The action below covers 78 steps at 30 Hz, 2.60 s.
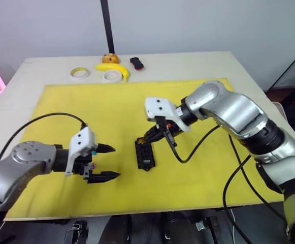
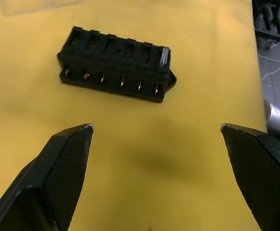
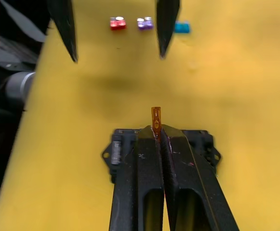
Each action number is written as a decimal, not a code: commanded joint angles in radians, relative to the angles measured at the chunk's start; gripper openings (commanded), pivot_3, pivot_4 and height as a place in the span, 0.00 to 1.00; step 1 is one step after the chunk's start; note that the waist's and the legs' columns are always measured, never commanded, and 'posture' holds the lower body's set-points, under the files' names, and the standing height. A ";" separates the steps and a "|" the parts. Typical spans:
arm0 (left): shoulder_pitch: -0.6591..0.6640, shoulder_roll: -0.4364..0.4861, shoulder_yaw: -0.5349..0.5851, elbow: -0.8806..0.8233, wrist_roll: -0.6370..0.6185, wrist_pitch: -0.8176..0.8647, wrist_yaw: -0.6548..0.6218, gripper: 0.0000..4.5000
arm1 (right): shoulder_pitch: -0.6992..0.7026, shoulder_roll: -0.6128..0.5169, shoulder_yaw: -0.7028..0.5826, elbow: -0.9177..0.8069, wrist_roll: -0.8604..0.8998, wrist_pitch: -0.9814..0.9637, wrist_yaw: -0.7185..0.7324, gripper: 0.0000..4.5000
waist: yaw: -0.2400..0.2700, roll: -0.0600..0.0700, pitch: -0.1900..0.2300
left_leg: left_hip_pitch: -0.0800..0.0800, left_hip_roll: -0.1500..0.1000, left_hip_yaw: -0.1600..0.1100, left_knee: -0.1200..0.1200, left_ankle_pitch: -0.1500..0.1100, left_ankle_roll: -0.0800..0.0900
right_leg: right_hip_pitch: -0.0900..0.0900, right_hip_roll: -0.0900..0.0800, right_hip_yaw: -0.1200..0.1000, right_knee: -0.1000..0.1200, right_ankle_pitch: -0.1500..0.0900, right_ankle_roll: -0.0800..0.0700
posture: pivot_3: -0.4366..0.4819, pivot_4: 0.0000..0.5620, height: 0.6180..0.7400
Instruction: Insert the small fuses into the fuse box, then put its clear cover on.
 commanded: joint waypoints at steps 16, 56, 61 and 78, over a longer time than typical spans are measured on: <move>-0.015 -0.051 -0.058 -0.039 0.101 -0.025 0.026 0.99 | 0.030 0.042 0.117 -0.020 -0.225 -0.030 0.032 0.00 | -0.002 0.000 0.000 | 0.000 0.000 0.000 0.001 0.000 0.000 | 0.000 0.001 0.000 0.001 0.000 0.000 | 0.48 0.27 1.00; -0.009 -0.085 -0.088 -0.043 0.158 -0.038 0.026 0.99 | 0.047 0.057 0.113 -0.045 -0.273 0.004 0.054 0.00 | -0.002 0.000 0.000 | 0.000 0.000 -0.001 0.002 0.000 0.000 | 0.000 0.001 0.000 0.003 0.000 0.001 | 0.48 0.27 1.00; -0.010 -0.088 -0.090 -0.043 0.162 -0.038 0.027 0.99 | 0.051 0.060 0.105 -0.061 -0.261 0.015 0.064 0.00 | -0.002 0.000 0.000 | 0.000 0.000 -0.001 0.003 0.000 0.000 | 0.000 0.001 0.000 0.003 0.000 0.001 | 0.48 0.27 1.00; -0.021 -0.096 -0.109 -0.047 0.186 -0.044 0.029 0.99 | 0.059 0.060 0.125 -0.062 -0.290 0.007 0.054 0.00 | -0.002 0.000 0.000 | 0.000 -0.001 -0.001 0.003 0.000 0.000 | 0.001 0.001 0.000 0.004 0.000 0.001 | 0.48 0.27 1.00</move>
